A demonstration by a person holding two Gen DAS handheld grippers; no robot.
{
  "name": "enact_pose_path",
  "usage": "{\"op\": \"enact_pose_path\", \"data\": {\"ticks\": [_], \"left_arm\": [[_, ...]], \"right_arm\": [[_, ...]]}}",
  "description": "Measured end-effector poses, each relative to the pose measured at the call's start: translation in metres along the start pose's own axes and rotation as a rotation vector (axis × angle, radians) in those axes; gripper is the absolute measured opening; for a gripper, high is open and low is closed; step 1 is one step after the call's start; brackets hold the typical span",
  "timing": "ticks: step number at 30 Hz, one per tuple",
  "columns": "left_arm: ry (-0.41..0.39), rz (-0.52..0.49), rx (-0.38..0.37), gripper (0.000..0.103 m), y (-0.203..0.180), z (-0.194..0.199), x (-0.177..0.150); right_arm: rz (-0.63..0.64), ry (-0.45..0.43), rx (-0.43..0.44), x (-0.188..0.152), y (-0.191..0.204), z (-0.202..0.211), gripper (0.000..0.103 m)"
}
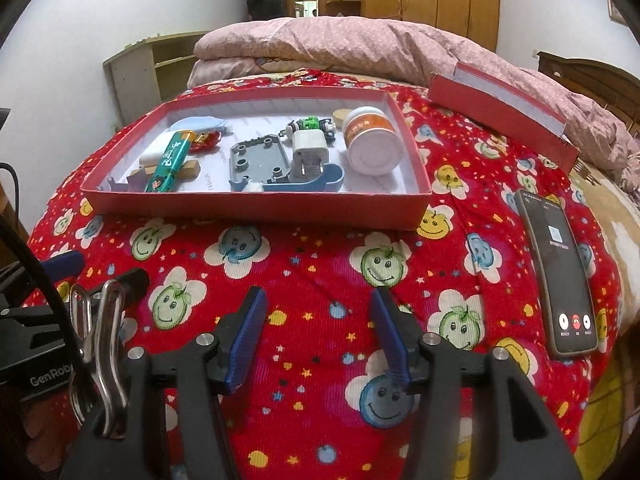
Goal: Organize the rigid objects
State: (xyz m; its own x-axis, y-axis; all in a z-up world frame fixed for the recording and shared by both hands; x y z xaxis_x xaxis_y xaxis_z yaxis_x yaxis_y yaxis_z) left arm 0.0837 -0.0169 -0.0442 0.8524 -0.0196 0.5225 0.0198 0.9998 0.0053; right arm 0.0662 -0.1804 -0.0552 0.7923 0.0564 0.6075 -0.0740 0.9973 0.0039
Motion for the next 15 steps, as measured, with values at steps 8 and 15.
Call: {"op": "enact_pose_path", "data": {"ticks": [8,15], "left_arm": [[0.005,0.004,0.002,0.087,-0.0012,-0.0010,0.0008],[0.009,0.014,0.007,0.089,0.0012,-0.0023,0.0016]], "right_arm": [[-0.001,-0.001,0.001,0.0007,-0.0013,-0.0009,0.057],[-0.001,-0.001,0.000,0.0005,-0.0011,-0.0008,0.058]]}}
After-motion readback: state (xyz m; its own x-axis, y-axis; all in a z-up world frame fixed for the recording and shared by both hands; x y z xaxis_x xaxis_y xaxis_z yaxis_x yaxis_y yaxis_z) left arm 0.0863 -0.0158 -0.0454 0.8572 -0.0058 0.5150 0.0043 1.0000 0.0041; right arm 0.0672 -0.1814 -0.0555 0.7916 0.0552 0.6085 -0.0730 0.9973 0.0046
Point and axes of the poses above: each gripper's, at about its wrist camera, not at the fingertips, and z roughly against the way its jaws point, y to its left, x to its top, the point moved 7 cm from there along -z, roughly the way its jaws point, and after that the axes turned 9 degrees about y, right-handed, at the moved point
